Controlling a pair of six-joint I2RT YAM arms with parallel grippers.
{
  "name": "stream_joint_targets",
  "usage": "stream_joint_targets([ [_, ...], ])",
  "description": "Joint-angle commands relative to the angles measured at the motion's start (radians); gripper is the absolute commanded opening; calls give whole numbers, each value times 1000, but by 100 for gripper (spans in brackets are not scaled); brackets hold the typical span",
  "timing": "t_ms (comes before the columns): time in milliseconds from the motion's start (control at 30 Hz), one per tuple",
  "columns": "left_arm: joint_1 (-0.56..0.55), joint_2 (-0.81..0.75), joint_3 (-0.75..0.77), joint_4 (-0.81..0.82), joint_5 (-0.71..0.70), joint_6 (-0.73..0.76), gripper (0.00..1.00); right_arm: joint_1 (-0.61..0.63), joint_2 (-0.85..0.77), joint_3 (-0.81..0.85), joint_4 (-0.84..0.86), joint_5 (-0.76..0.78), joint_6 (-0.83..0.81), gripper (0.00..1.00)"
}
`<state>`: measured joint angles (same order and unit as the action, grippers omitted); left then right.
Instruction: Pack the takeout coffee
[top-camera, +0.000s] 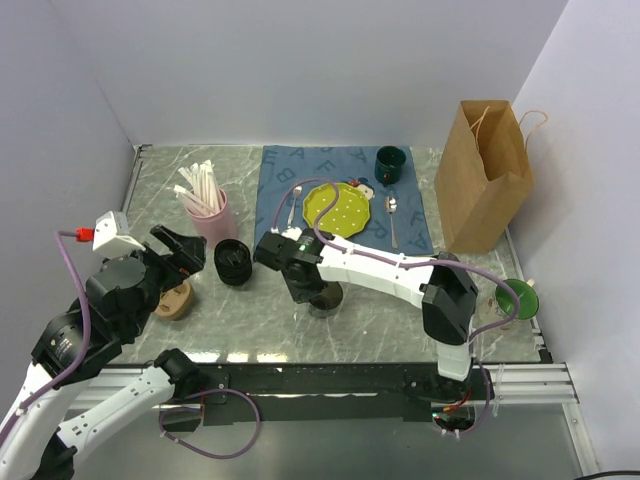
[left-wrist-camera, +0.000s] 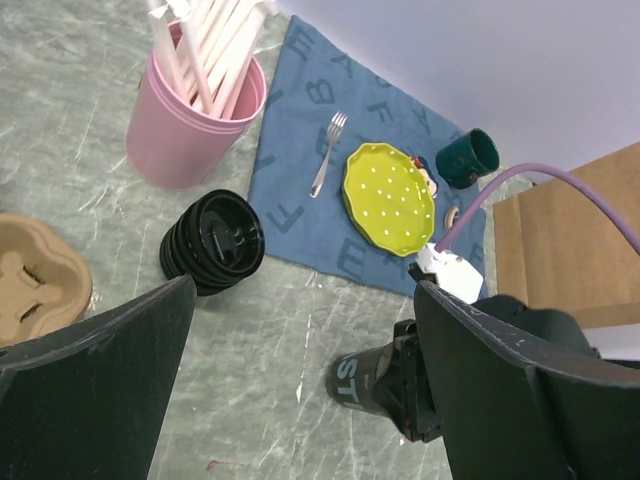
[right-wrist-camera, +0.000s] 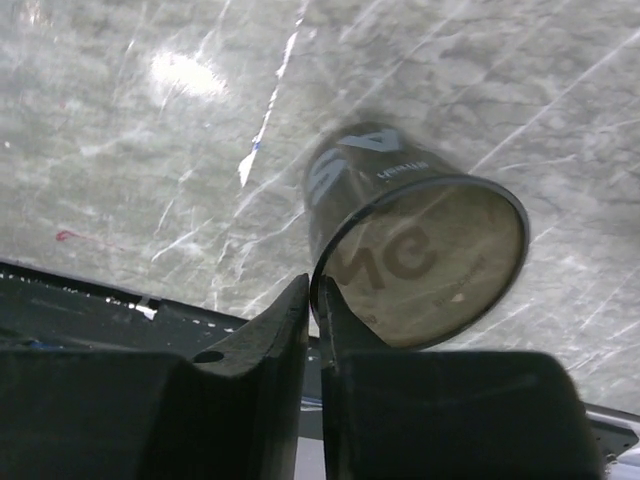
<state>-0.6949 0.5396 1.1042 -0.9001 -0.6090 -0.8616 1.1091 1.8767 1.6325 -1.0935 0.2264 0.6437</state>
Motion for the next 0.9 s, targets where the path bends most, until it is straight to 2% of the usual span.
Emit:
stream_joint_targets([
  [0,0,5,3,-19,-29,-53,97,26,15,26,4,34,28,20],
  [100,0,11,-10,-26,-17,-57,97,26,-8,38,-17,31,30,28],
  [233,0,28,-46,-25,5,-59,97,26,-73,72,-57,10,8,31],
  [333,0,91,-55,-31,34,-68,97,24,-160,72,-71,-34,-10,34],
  [500,0,200,-50,-30,83,-91,99,26,-361,3,-94,-64,-15,45],
  [533,0,244,-41,-25,89,-91,99,26,-390,-11,-98,-64,-16,52],
  [667,6,379,-17,-25,126,-97,97,24,-555,-85,-108,-79,-47,71],
  [733,34,481,19,-112,135,-134,96,23,-591,-79,-146,-70,-59,81],
  [867,101,609,66,-183,186,-123,90,23,-687,-85,-141,-42,-73,85],
])
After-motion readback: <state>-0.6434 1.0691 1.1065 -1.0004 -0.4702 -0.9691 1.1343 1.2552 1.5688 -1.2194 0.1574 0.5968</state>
